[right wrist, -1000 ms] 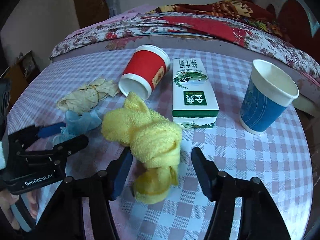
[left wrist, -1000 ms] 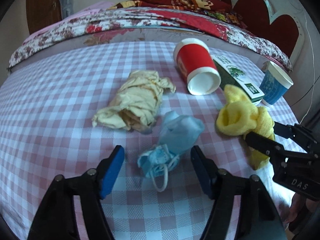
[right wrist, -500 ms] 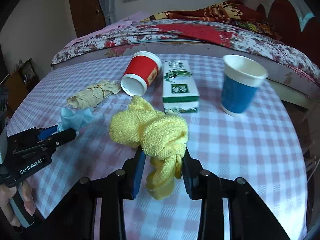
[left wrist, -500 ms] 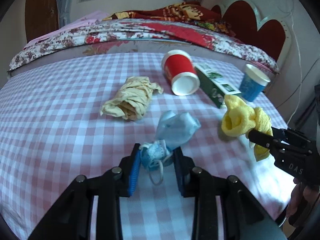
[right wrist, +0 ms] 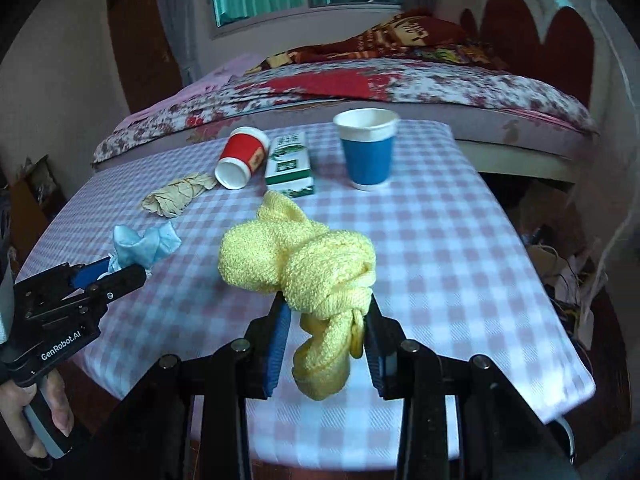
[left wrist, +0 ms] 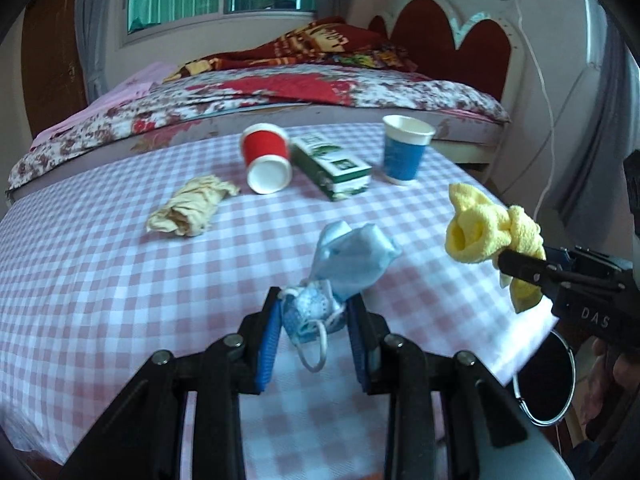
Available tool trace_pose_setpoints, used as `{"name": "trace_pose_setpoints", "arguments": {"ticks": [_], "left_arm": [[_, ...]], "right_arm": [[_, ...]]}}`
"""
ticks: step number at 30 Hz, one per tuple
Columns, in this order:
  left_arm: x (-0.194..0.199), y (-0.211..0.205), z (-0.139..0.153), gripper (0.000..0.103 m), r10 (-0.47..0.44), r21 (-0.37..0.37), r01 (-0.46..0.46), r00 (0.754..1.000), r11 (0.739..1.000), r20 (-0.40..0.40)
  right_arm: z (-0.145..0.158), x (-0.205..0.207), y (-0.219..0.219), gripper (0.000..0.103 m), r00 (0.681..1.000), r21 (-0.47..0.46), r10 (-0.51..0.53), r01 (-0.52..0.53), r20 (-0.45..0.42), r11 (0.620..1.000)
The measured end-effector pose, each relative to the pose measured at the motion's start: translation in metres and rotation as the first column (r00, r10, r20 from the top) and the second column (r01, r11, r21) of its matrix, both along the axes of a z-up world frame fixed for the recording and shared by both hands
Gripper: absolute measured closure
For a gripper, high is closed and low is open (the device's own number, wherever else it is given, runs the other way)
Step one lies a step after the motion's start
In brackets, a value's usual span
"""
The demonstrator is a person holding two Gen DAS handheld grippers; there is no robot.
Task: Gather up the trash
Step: 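Carry the blue mask and yellow cloth to the black bin and release both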
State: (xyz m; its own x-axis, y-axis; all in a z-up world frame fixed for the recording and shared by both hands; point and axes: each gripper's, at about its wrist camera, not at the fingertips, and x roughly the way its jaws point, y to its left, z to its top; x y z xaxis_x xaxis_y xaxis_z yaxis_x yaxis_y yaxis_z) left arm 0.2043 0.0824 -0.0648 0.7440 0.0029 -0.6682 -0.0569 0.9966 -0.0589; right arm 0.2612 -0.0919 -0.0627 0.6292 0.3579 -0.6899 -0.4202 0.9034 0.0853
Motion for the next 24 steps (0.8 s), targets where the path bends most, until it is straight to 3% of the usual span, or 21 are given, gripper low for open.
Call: {"name": "trace_pose_setpoints", "arguments": {"ticks": [12, 24], "left_arm": [[-0.021, -0.049, 0.011, 0.07, -0.094, 0.023, 0.094, 0.995, 0.995, 0.017], [-0.03, -0.093, 0.01, 0.07, -0.175, 0.014, 0.174, 0.984, 0.985, 0.025]], "right_arm": [[0.012, -0.046, -0.059, 0.066, 0.995, 0.057, -0.093, 0.092, 0.023, 0.994], [0.016, -0.069, -0.105, 0.066, 0.98, 0.049, -0.19, 0.188, 0.052, 0.981]]}}
